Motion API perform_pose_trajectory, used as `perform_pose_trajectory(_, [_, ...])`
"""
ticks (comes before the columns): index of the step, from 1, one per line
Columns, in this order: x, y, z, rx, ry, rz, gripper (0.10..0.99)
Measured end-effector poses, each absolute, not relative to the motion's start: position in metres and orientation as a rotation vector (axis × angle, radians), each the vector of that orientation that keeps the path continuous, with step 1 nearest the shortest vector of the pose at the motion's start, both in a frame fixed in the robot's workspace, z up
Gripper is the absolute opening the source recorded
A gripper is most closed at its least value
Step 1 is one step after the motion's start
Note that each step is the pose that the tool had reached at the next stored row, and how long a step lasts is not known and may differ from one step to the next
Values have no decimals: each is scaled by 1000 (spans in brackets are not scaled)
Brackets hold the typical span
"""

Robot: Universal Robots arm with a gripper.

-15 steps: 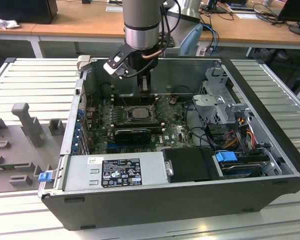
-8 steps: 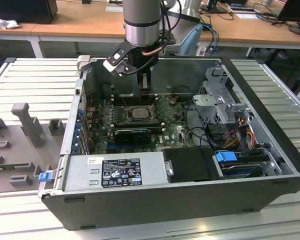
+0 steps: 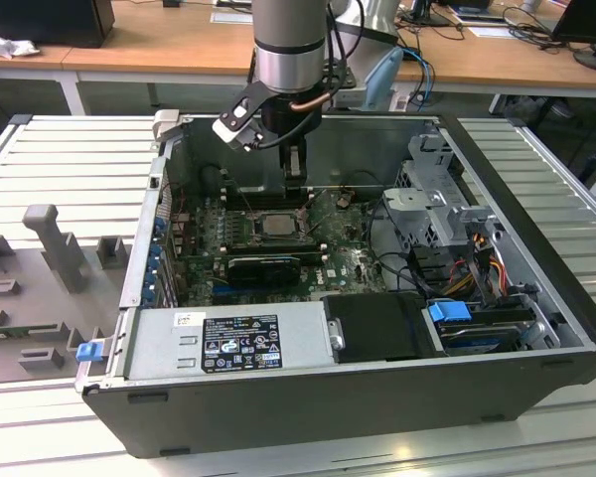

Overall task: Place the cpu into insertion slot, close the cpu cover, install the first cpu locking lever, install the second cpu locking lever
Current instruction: 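Close the cpu cover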

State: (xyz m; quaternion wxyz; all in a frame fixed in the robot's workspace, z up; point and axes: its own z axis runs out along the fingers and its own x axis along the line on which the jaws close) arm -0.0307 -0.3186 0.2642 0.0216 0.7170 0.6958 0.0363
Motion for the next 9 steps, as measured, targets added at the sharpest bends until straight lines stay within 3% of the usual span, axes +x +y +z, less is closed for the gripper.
perform_pose_trajectory(9, [-28,-319,274,2222,2157,113,106])
